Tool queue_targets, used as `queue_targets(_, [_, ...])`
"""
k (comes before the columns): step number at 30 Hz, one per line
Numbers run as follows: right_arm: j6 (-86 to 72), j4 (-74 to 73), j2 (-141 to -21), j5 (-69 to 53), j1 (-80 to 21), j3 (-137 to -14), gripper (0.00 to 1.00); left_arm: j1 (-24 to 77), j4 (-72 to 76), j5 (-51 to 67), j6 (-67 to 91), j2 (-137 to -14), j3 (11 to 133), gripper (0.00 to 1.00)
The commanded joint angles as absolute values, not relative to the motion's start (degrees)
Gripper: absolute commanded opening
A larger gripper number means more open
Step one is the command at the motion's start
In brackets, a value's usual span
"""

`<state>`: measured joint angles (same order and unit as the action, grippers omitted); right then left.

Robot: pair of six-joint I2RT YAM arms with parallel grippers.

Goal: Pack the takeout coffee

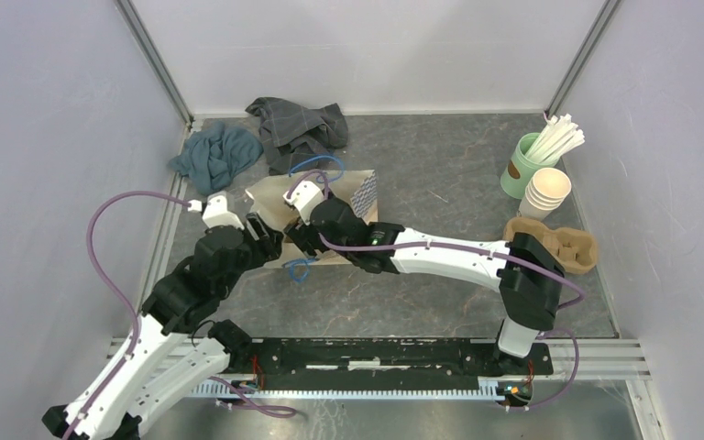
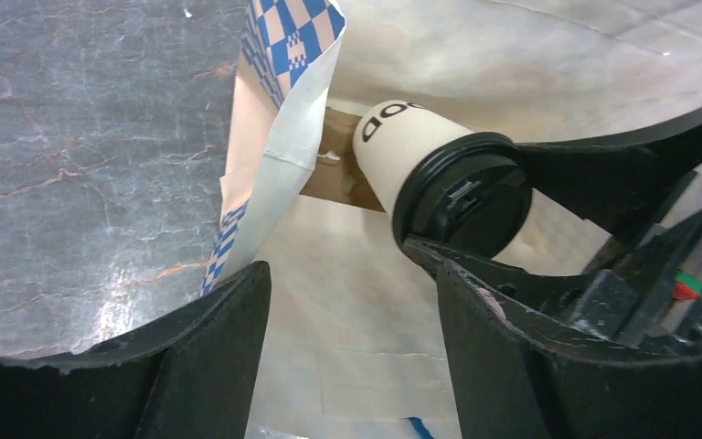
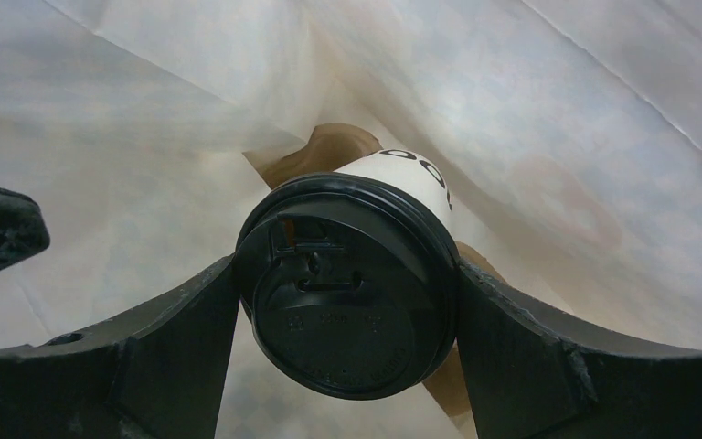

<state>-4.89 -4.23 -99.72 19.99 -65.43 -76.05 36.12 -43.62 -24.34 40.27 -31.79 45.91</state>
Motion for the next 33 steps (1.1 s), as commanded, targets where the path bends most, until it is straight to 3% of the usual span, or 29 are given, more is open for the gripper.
queue_targets(1, [-8.7, -5.35, -96.68, 17.22, -63.68, -78.45, 0.57, 36.3, -45.48, -27.71, 42.45, -36.06, 49.18, 0.73])
queue_targets(5, [-10.1, -5.91, -97.03, 15.83, -62.77, -79.77, 0.57, 36.3, -47.87, -29.96, 43.74, -39.71, 51.54, 0.69])
queue_targets(16, [-11.87, -9.23, -96.95, 13.55, -61.88, -84.18, 0.56, 36.3, -53.68, -30.41, 40.01, -41.35, 69.24, 0.94])
queue_targets(22, [-11.59, -9.89, -96.64, 13.26, -61.79, -84.46, 0.56, 36.3, -63.19, -33.18, 40.11, -51.99, 80.4, 0.91])
queue_targets(26, [-12.1, -10.02, -95.82, 13.1, -61.56, -84.08, 0.56, 36.09, -65.66, -33.85, 38.38, -58.52, 83.54, 0.99])
queue_targets(29, [-12.98, -9.83, -95.71, 12.66, -61.52, -83.85, 0.55, 34.54, -66.02, -33.65, 38.33, -61.54, 83.75, 1.0])
queue_targets(33, [-13.72, -9.49, -95.8, 12.15, -61.39, -83.79, 0.54, 31.3, -64.69, -31.37, 37.28, -63.09, 82.23, 0.89])
